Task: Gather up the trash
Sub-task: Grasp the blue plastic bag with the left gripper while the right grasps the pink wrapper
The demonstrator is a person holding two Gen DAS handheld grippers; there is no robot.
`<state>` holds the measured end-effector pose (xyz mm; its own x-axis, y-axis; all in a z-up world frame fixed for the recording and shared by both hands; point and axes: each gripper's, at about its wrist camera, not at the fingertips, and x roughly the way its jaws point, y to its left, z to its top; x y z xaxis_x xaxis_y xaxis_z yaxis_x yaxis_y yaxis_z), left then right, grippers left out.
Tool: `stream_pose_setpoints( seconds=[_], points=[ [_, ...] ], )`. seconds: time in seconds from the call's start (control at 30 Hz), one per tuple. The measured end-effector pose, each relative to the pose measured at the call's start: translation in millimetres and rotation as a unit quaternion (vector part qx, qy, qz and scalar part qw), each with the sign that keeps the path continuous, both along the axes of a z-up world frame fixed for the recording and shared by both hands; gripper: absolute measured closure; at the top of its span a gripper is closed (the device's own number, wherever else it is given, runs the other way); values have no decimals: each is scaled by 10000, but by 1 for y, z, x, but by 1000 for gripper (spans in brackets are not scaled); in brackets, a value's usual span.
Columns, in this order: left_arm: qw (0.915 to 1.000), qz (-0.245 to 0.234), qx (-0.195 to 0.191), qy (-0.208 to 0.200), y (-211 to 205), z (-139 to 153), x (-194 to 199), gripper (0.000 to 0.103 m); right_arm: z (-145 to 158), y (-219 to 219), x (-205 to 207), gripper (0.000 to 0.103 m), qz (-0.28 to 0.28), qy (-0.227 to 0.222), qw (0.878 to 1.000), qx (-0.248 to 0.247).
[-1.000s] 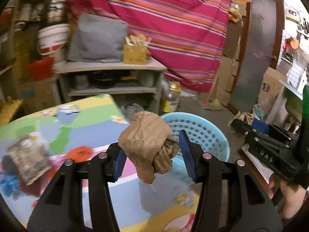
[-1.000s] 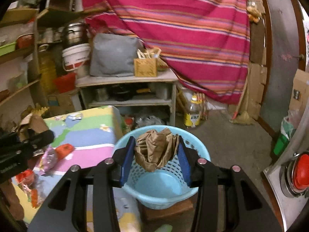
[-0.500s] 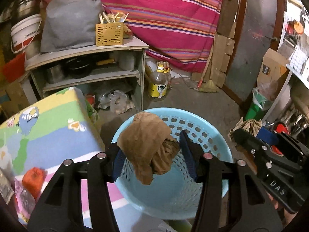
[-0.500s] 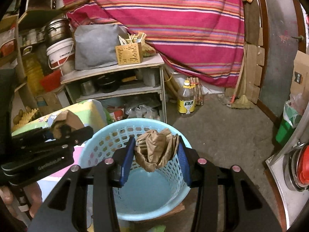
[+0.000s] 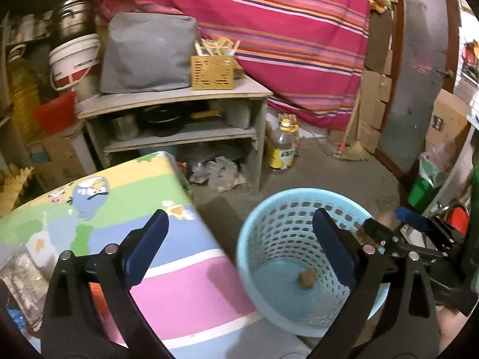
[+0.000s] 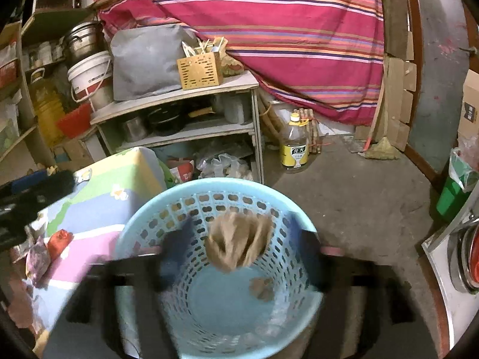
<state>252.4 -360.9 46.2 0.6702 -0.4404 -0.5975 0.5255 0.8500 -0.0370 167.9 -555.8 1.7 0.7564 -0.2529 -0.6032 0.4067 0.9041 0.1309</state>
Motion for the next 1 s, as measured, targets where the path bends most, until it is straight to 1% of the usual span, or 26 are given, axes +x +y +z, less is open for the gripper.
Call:
stream_pose_setpoints(
  seconds=[0.07, 0.2, 0.27, 0.3, 0.33, 0.37, 0.47, 0.57, 0.67, 0.8, 0.9, 1.0],
  points=[
    [9999, 98, -4, -29, 12, 4, 1, 8, 0, 1, 2, 22, -40, 60, 10000, -9],
    [9998, 207, -20, -51, 32, 12, -3, 7, 11, 13, -8, 22, -81, -18, 10000, -13],
    [9995, 279, -61, -123, 49, 18, -10, 5, 18, 24, -14, 17, -37, -70, 10000, -53],
    [9994, 306, -76, -164, 56, 21, -13, 5, 23, 37, -20, 14, 1, -108, 9999, -117],
    [9991, 337, -93, -235, 67, 24, -19, 5, 26, 45, -23, 10, 29, -132, 9998, -153],
    [9989, 365, -93, -284, 74, 26, -23, 5, 28, 55, -28, 9, 70, -162, 9997, -195],
    [9977, 525, -13, -439, 107, 31, -36, 5, 31, 95, -38, 8, 278, -200, 9988, -357],
    [9959, 739, 36, -522, 145, 31, -45, 5, 31, 127, -41, 8, 434, -260, 9980, -391],
    [9923, 1072, 146, -596, 190, 28, -49, 5, 28, 153, -41, 8, 530, -310, 9975, -338],
    [9873, 1490, 110, -541, 246, 21, -47, 5, 21, 192, -35, 8, 651, -292, 9968, -351],
    [9822, 1813, 228, -440, 288, 6, -42, 5, 14, 214, -29, 8, 726, -218, 9964, -370],
    [9770, 2097, 270, -283, 324, -11, -35, 5, 5, 231, -19, 8, 863, -124, 9958, -265]
  ],
)
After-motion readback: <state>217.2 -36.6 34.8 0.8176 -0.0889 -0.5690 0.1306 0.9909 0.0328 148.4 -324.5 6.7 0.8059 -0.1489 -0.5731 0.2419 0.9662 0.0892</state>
